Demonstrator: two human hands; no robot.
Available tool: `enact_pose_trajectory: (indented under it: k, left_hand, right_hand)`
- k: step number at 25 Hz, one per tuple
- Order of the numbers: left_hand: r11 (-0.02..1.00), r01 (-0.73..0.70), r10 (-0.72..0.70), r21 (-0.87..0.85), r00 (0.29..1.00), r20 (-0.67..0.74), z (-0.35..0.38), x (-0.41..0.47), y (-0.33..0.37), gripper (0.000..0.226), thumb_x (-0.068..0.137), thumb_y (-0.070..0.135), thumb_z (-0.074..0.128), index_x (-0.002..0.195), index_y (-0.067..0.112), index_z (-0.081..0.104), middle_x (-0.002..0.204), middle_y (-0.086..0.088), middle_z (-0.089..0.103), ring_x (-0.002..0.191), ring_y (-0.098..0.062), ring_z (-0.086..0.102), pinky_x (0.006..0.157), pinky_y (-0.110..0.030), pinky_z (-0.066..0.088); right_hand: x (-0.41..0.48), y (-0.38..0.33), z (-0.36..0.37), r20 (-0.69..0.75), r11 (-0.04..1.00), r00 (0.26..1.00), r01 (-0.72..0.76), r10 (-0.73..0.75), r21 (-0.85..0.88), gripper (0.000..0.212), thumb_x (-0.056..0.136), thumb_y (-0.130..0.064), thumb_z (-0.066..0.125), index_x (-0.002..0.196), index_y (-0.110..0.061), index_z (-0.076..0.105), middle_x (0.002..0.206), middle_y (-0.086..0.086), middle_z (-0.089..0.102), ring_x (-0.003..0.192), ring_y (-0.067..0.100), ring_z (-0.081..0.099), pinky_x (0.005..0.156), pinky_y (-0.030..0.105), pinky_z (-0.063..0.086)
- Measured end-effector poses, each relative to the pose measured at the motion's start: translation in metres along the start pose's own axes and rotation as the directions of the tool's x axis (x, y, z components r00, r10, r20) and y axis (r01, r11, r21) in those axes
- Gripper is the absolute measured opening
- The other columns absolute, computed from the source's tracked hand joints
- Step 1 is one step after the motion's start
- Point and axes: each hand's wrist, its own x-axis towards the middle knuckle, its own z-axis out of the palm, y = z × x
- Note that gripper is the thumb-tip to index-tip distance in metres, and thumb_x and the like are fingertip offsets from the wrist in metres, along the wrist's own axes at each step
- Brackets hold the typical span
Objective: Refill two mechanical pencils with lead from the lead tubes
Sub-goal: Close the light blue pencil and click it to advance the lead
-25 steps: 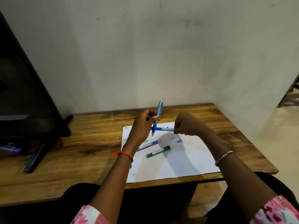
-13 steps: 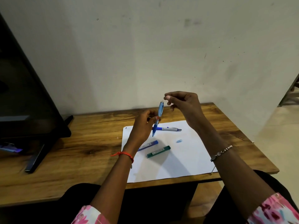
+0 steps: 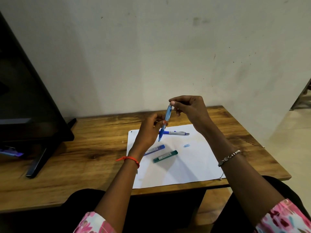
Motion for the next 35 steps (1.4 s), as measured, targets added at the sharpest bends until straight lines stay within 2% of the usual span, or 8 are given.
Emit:
enact_pose_trajectory:
  k: [6,11,20,23,27,32,33,35]
  left_hand:
    - [1.000,-0.024,0.024,0.007,1.000,0.003,0.000,0.000,-0.001,0.007,0.091,0.013,0.050,0.097,0.011,0.054,0.095,-0.001,0.060,0.092,-0.018,0.058,0.083,-0.035,0.050]
    - [0.999,-0.039,0.039,0.019,0.999,-0.006,0.001,0.000,-0.003,0.009,0.091,0.012,0.050,0.099,0.010,0.055,0.094,-0.001,0.059,0.088,-0.015,0.058,0.071,-0.019,0.049]
    - [0.996,-0.087,0.088,0.024,0.996,-0.032,0.000,-0.001,-0.001,0.005,0.091,0.010,0.051,0.090,0.015,0.053,0.090,-0.001,0.061,0.088,-0.018,0.060,0.080,-0.036,0.051]
    - [0.994,-0.102,0.103,0.028,0.994,-0.037,0.001,-0.002,-0.001,0.005,0.090,0.010,0.052,0.090,0.015,0.053,0.090,-0.001,0.060,0.085,-0.015,0.060,0.078,-0.034,0.051]
    - [0.993,-0.114,0.116,0.036,0.992,-0.051,0.001,-0.002,-0.004,0.005,0.090,0.009,0.052,0.092,0.013,0.054,0.090,0.000,0.060,0.076,-0.001,0.056,0.072,-0.020,0.048]
    - [0.997,-0.071,0.072,0.023,0.995,-0.064,0.001,0.000,-0.005,0.014,0.091,0.012,0.050,0.101,0.006,0.057,0.095,-0.003,0.060,0.088,-0.014,0.057,0.073,-0.024,0.049]
    - [0.998,-0.066,0.068,0.021,0.995,-0.074,-0.001,0.001,-0.005,0.014,0.091,0.012,0.050,0.101,0.006,0.056,0.097,-0.005,0.061,0.090,-0.016,0.057,0.075,-0.027,0.050]
    - [0.998,-0.069,0.070,0.010,0.993,-0.097,-0.004,0.002,-0.006,0.007,0.091,0.011,0.050,0.096,0.010,0.055,0.097,-0.007,0.062,0.091,-0.018,0.058,0.079,-0.033,0.050]
  right_hand:
    - [0.000,0.005,0.002,0.007,1.000,1.000,-0.004,0.004,0.019,0.017,0.084,-0.004,0.062,0.100,-0.002,0.069,0.077,0.004,0.067,0.054,0.007,0.057,0.055,0.017,0.050]
    - [0.001,0.007,0.001,0.038,0.996,0.999,-0.016,0.013,0.084,0.016,0.083,-0.002,0.063,0.097,0.000,0.069,0.076,0.008,0.067,0.064,0.021,0.056,0.059,0.022,0.050]
    - [0.002,0.000,-0.004,0.070,0.997,0.997,0.034,-0.039,0.071,0.013,0.079,0.005,0.063,0.087,0.000,0.071,0.074,0.010,0.068,0.060,0.018,0.061,0.063,0.026,0.053]
    - [0.002,-0.001,-0.005,0.081,0.998,0.995,0.063,-0.065,0.022,0.015,0.079,0.007,0.061,0.087,-0.001,0.071,0.074,0.010,0.067,0.059,0.017,0.061,0.066,0.027,0.053]
    - [0.000,0.001,-0.005,0.098,0.998,0.993,0.059,-0.059,0.001,0.015,0.079,0.008,0.060,0.088,0.001,0.070,0.075,0.009,0.066,0.061,0.016,0.062,0.066,0.024,0.053]
    - [-0.004,0.010,-0.011,0.125,0.992,0.992,-0.017,0.001,0.127,0.019,0.084,0.000,0.060,0.101,-0.003,0.068,0.081,0.010,0.070,0.070,0.017,0.062,0.063,0.022,0.053]
    - [-0.004,0.012,-0.014,0.126,0.998,0.992,-0.040,0.032,0.056,0.018,0.084,-0.002,0.061,0.100,-0.003,0.069,0.079,0.012,0.069,0.067,0.016,0.061,0.060,0.021,0.052]
    - [-0.005,0.016,-0.021,0.218,0.971,0.972,-0.033,0.086,-0.236,0.014,0.081,-0.004,0.065,0.092,0.001,0.072,0.075,0.015,0.068,0.058,0.011,0.059,0.056,0.018,0.050]
